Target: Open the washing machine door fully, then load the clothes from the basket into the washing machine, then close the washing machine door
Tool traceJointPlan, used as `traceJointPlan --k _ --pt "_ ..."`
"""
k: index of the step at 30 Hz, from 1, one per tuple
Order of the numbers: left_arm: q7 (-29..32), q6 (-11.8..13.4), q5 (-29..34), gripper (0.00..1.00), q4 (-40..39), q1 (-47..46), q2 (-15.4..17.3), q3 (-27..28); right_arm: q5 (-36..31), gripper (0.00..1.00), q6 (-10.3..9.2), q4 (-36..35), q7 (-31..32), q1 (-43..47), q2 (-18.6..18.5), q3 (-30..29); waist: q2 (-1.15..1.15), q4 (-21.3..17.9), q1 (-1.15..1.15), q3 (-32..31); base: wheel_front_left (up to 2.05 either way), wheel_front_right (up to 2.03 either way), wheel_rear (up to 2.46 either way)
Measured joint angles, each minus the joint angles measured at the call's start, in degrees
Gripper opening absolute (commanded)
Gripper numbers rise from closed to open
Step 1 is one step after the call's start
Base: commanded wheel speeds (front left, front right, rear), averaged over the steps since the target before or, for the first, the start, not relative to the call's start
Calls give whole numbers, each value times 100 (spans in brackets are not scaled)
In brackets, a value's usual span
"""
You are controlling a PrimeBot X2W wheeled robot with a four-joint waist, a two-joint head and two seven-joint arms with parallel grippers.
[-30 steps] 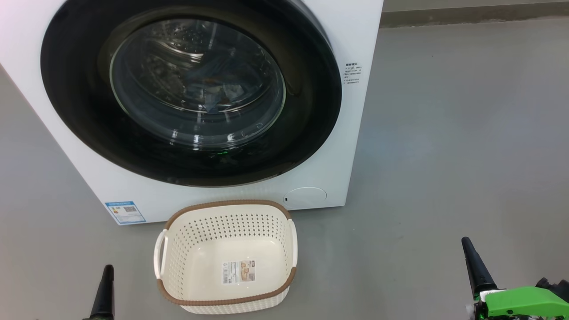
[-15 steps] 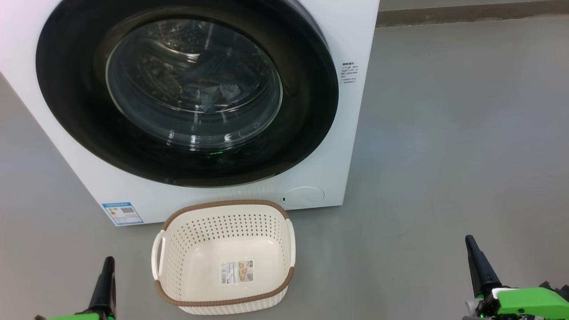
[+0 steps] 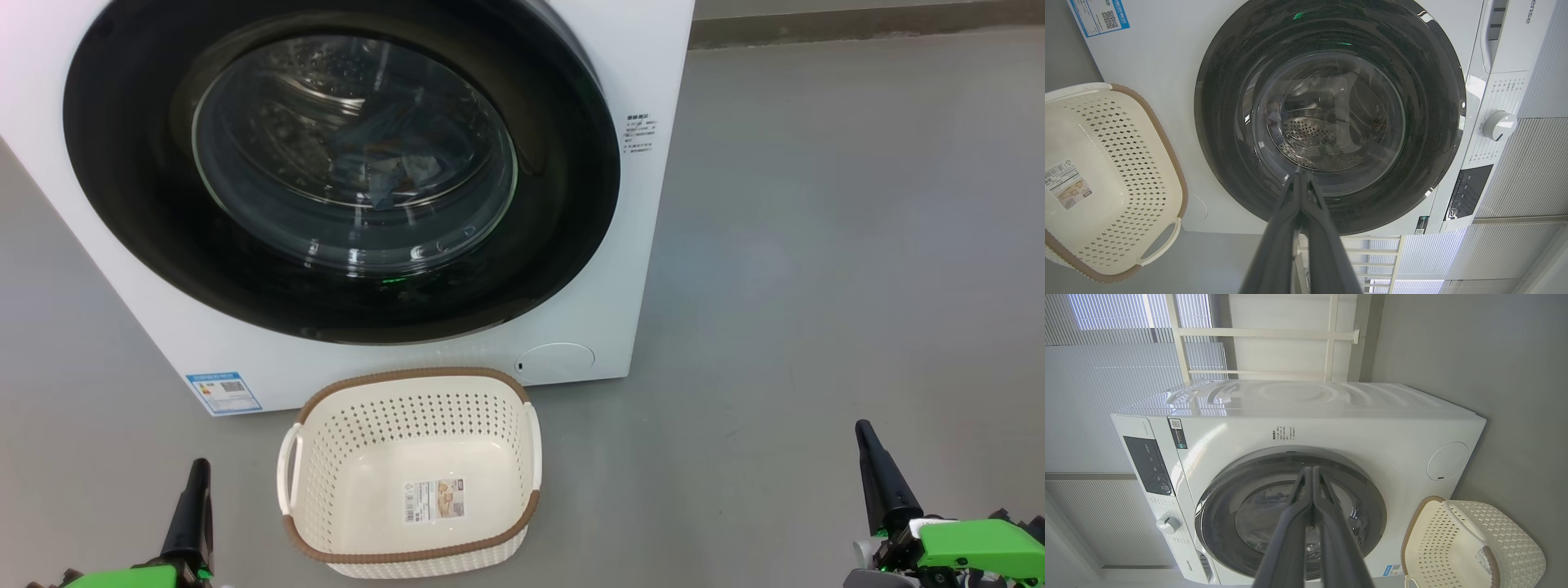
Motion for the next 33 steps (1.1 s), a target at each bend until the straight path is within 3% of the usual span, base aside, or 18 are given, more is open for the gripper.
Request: traceJointPlan --k 33 --pt "0 0 0 0 0 0 0 0 0 0 0 0 0 0 0 0 0 0 0 0 0 0 0"
